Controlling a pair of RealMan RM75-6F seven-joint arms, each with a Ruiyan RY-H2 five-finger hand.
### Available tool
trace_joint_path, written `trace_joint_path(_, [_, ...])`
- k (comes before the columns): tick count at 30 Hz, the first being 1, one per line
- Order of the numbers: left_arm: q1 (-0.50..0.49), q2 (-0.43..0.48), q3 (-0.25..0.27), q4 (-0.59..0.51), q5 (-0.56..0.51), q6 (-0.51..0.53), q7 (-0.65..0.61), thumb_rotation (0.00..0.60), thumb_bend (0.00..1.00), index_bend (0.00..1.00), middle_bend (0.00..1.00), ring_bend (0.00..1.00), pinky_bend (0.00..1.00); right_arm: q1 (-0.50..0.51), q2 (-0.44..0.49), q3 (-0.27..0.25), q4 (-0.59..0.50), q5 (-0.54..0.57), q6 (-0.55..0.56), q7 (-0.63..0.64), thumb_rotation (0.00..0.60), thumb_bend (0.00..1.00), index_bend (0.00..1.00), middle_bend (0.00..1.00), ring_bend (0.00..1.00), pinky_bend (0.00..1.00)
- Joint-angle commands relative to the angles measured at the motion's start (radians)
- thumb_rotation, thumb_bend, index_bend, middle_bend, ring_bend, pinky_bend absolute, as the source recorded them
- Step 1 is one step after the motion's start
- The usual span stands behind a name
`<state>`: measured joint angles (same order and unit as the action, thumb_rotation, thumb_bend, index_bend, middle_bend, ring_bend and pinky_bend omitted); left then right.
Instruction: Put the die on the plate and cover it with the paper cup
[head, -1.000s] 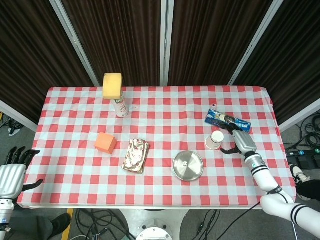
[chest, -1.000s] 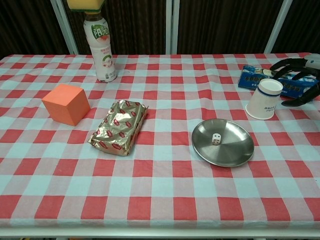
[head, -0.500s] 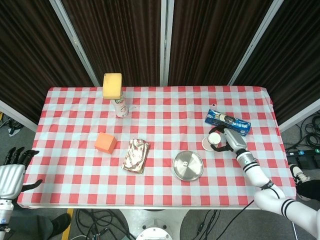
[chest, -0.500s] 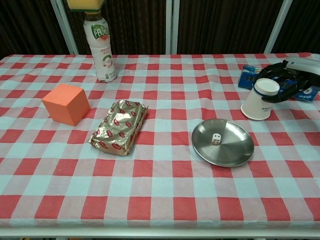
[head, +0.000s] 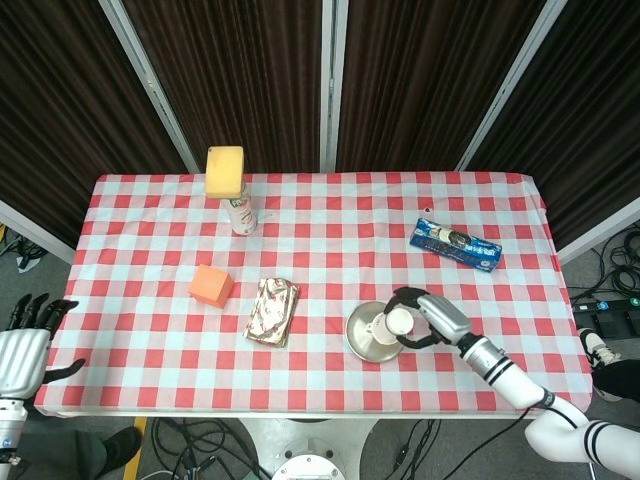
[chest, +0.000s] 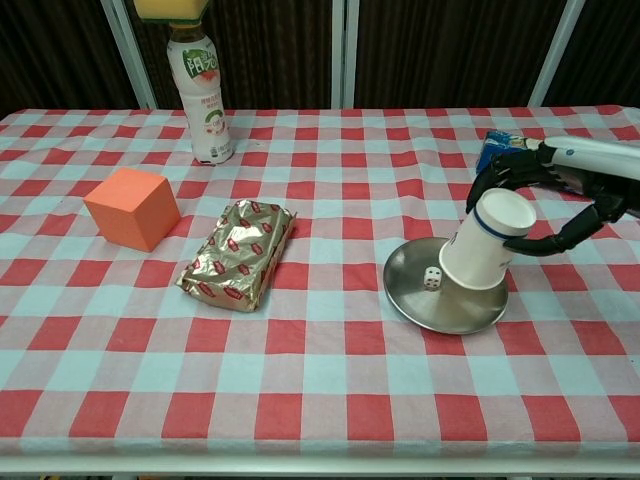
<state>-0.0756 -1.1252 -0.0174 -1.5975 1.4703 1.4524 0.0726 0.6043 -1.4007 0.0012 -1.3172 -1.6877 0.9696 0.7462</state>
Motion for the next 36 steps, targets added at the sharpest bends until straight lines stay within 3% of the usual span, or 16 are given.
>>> trace_joint_path(1, [0.001,0.0,0.001,0.001,0.0,0.0,-0.001,0.6,0.0,0.18,0.18,0.07,0.0,0.021,-0.04,-0.018,0.031,-0.013,-0.013,-0.003,0.6,0.27,0.5,0.31,0.14,0.16])
trace_joint_path(13, [0.005,-0.004,0.003,0.008,0.0,0.003,-0.009,0.6,0.0,0.18,0.18,0.07,0.0,0.065,-0.147,0.01,0.167,0.043,-0.016,0.011,0.6,0.27,0.5,0.31,0.14,0.16])
trace_joint_path(24, [0.004,-0.002,0.002,0.003,0.0,0.001,-0.004,0.6,0.0,0.18,0.18,0.07,0.0,0.081,-0.099,-0.075,0.095,-0.028,0.013,0.05,0.6,0.27,0.5,0.31,0.14,0.16])
trace_joint_path(31, [0.003,0.0,0.003,0.002,0.003,-0.001,-0.007,0.6,0.0,0.18,0.18,0.07,0.0,0.091,-0.141,-0.02,0.177,0.067,-0.021,0.027,0.6,0.28,0.5,0.31,0.14,0.16])
trace_joint_path(36, [0.008,0.001,0.003,0.0,-0.006,0.0,-0.008,0.6,0.0,0.18,0.18,0.07,0.0,0.097,-0.125,-0.062,0.153,0.009,0.008,0.053,0.6,0.28,0.5,0.31,0.14,0.16])
